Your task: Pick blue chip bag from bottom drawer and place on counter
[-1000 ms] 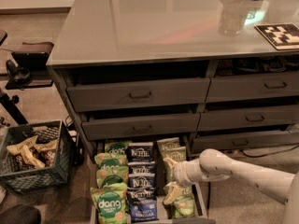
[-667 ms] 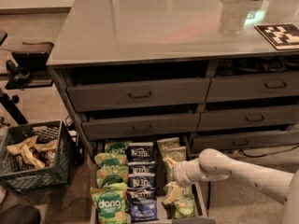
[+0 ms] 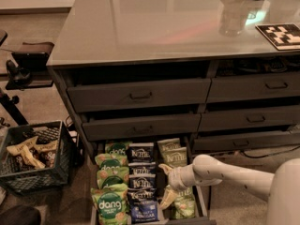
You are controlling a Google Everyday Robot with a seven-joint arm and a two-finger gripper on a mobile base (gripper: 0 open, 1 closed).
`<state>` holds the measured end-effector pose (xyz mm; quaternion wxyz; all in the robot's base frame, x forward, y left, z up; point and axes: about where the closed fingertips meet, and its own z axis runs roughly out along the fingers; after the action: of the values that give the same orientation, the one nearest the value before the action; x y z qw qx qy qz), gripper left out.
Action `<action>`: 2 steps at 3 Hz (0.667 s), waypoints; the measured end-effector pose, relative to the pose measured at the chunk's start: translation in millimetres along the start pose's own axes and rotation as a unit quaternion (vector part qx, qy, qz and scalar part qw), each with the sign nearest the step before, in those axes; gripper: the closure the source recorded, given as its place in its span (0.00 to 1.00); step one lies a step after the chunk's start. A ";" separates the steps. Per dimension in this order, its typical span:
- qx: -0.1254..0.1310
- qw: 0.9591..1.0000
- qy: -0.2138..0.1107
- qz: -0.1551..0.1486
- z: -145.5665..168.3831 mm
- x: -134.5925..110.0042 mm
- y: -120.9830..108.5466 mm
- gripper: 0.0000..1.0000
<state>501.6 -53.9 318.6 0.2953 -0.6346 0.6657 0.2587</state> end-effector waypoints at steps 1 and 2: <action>-0.014 1.000 0.010 -0.003 22.1 7.5 4.4 0.00; -0.026 1.000 0.017 -0.004 37.0 12.8 8.4 0.18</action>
Offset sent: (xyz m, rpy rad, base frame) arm -0.0073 0.0228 -0.0494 -0.0550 0.0416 0.0580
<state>495.4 -35.7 283.5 0.2685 -0.6493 0.6610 0.2633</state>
